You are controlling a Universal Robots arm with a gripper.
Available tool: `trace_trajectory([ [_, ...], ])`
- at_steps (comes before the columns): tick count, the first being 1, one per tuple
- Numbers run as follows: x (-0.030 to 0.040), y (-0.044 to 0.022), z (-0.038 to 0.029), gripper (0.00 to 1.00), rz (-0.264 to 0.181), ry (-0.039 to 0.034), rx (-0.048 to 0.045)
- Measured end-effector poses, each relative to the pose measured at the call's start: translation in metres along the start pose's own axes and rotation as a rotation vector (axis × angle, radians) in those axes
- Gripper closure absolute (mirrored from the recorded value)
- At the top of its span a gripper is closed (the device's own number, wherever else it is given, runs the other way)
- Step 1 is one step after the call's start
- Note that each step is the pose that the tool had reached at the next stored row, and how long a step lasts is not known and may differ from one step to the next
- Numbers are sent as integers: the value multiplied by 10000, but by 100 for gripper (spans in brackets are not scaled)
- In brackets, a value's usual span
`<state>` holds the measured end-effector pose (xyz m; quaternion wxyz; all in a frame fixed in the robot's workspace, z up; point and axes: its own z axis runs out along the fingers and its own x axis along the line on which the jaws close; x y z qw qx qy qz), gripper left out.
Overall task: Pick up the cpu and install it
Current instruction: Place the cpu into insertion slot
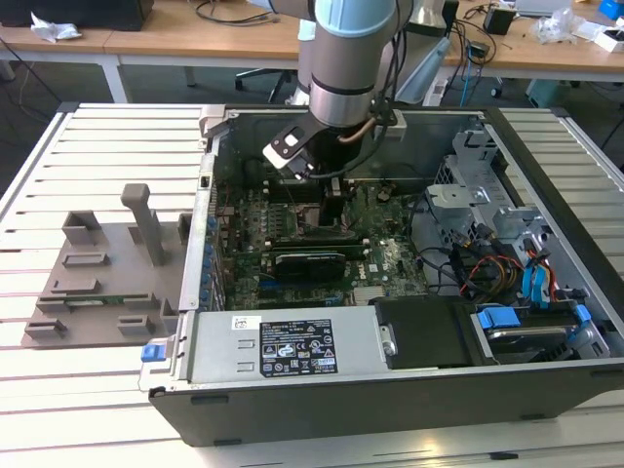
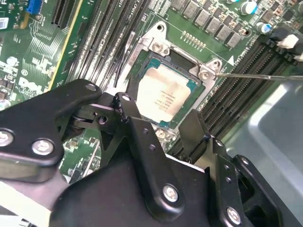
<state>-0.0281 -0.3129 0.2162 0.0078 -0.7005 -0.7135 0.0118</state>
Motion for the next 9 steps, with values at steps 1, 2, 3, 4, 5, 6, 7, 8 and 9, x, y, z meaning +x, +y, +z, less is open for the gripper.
trace_trajectory([
  [1, 2, 0, -26, 46, -3, 0, 0],
  [2, 3, -1, -43, 53, -1, 0, 0],
  [3, 3, -2, -53, 53, 0, 0, 0],
  [4, 3, -2, -68, 59, 0, 0, 0],
  [5, 3, -2, -83, 59, 0, 0, 0],
  [6, 3, -3, -108, 71, -1, 0, 0],
  [7, 3, -3, -130, 71, -1, 0, 0],
  [8, 3, -4, -151, 77, -1, 0, 0],
  [9, 3, -5, -197, 89, 0, 1, 0],
])
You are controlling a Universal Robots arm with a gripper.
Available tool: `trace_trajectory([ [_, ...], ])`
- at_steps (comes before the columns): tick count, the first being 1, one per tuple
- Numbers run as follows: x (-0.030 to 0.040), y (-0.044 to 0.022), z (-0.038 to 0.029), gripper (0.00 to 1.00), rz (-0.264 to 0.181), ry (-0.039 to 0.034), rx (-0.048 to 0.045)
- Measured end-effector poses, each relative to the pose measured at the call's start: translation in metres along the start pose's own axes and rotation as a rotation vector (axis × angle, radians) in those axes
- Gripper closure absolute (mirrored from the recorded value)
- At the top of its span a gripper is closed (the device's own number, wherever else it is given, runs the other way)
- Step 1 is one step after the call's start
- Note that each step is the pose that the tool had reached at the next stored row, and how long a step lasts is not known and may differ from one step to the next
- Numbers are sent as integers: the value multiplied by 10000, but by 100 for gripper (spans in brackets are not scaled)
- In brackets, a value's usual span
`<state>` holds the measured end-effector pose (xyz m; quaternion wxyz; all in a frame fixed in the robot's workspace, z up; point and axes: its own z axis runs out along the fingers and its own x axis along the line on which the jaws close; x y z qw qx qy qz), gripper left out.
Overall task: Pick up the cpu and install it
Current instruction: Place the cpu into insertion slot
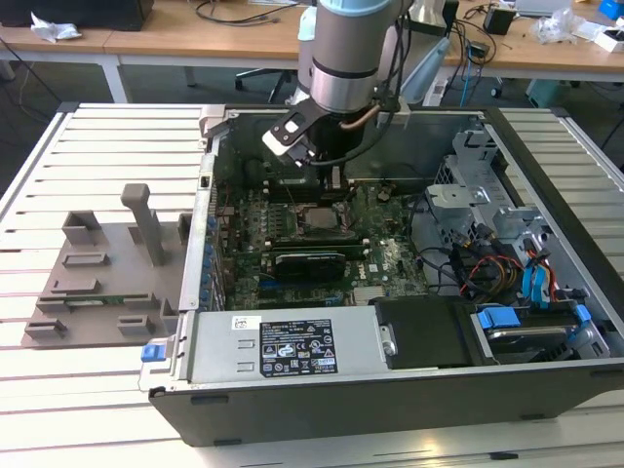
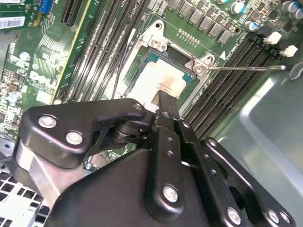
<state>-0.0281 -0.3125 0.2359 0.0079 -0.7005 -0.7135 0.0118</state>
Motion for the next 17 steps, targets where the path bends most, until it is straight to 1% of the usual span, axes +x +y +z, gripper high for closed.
trace_trajectory([
  [1, 0, -1, -41, 89, 0, -1, 1],
  [2, 0, -2, -61, 89, 1, -2, 1],
  [4, 0, -4, -125, 89, 1, -1, 0],
  [8, -1, -6, -207, 89, 0, -2, 0],
  [10, -1, -8, -297, 89, 0, 0, 0],
  [15, -2, -12, -409, 89, 0, -1, 0],
  [16, -2, -13, -450, 89, 0, 0, 0],
  [17, -2, -13, -474, 89, 0, 0, 0],
])
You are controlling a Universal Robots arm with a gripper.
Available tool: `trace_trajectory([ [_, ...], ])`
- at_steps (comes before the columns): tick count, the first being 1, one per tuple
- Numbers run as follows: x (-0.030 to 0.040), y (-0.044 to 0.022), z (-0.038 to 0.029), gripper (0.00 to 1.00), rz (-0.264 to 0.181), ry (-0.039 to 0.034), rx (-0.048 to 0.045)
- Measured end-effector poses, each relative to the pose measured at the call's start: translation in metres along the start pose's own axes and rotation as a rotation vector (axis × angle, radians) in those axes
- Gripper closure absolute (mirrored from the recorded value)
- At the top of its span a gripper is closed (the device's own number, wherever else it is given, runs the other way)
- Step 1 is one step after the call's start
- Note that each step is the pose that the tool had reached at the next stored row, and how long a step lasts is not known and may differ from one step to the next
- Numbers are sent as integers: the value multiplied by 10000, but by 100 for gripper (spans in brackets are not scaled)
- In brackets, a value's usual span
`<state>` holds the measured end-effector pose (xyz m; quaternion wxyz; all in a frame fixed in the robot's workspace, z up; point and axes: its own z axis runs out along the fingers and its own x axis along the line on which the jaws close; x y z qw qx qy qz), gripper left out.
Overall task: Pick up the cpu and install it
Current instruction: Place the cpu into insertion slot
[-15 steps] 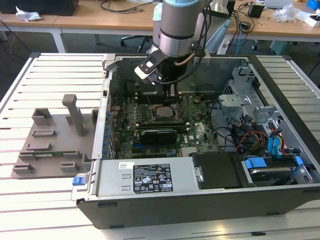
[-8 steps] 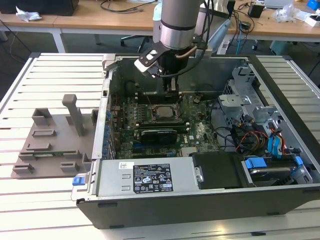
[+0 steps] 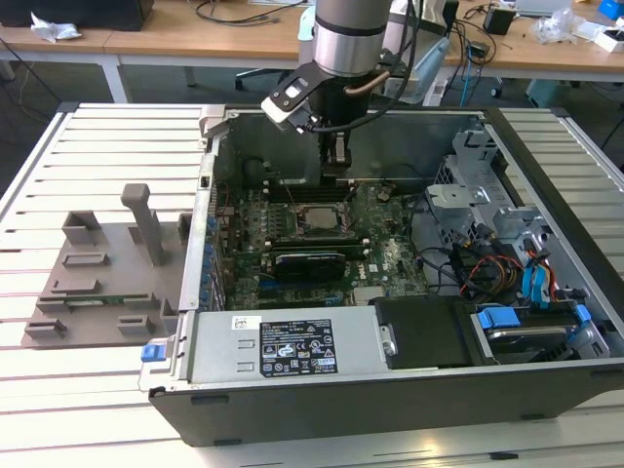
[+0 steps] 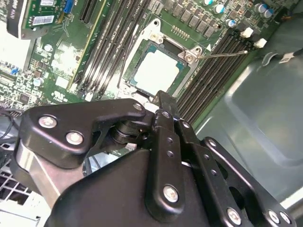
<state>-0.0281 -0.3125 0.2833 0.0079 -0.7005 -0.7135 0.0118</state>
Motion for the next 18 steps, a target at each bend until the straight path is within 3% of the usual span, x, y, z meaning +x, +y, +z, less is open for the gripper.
trace_trajectory([
  [4, -1, -4, -148, 89, 0, -1, 0],
  [7, -1, -6, -217, 89, 0, -1, 0],
  [18, -1, -7, -231, 89, 0, -1, 0],
])
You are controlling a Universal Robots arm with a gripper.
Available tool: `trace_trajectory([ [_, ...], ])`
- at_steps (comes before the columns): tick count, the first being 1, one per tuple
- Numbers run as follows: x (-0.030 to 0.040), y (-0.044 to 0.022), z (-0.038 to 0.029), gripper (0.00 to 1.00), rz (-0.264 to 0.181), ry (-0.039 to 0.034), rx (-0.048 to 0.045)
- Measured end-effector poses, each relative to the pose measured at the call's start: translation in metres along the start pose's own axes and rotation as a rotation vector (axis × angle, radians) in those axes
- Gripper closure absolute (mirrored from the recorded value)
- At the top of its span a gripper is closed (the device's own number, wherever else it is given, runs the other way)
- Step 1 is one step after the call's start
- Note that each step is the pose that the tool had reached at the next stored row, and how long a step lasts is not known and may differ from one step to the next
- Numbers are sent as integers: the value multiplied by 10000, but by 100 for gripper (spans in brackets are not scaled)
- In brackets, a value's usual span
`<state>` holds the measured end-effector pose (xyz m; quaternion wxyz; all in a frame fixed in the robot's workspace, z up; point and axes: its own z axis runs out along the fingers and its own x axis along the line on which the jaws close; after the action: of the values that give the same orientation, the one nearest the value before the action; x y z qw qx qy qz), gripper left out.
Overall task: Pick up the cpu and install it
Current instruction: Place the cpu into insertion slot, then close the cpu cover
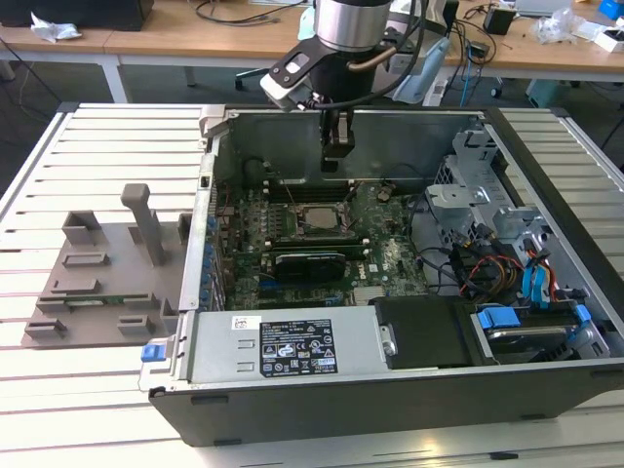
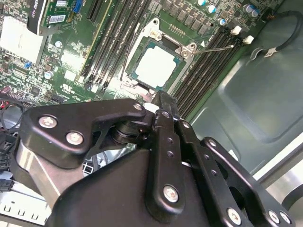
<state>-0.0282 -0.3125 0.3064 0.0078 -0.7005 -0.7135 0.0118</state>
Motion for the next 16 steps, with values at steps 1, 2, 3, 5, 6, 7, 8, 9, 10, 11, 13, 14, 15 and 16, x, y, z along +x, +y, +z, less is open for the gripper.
trace_trajectory([
  [1, 0, 0, 0, 89, 0, 0, 0],
  [2, 0, 0, -1, 89, -1, 0, 0],
  [3, 0, 0, -1, 89, 0, 0, 0],
  [5, 0, 8, -2, 89, -2, -1, 0],
  [6, -1, 18, -3, 89, -1, -1, 1],
  [7, -1, 30, -3, 89, 0, -1, 1],
  [8, -1, 39, -3, 89, 0, -1, 0],
  [9, -1, 49, -4, 89, -1, -1, 1],
  [10, -1, 61, -4, 89, 1, 0, 0],
  [11, -2, 82, -4, 89, 0, 0, 0],
  [13, -2, 108, -5, 89, -1, -1, 1],
  [14, -3, 154, -6, 89, 0, 0, 0],
  [15, -4, 221, -8, 89, -1, -1, 0],
  [16, -5, 260, -9, 89, 1, 0, 1],
])
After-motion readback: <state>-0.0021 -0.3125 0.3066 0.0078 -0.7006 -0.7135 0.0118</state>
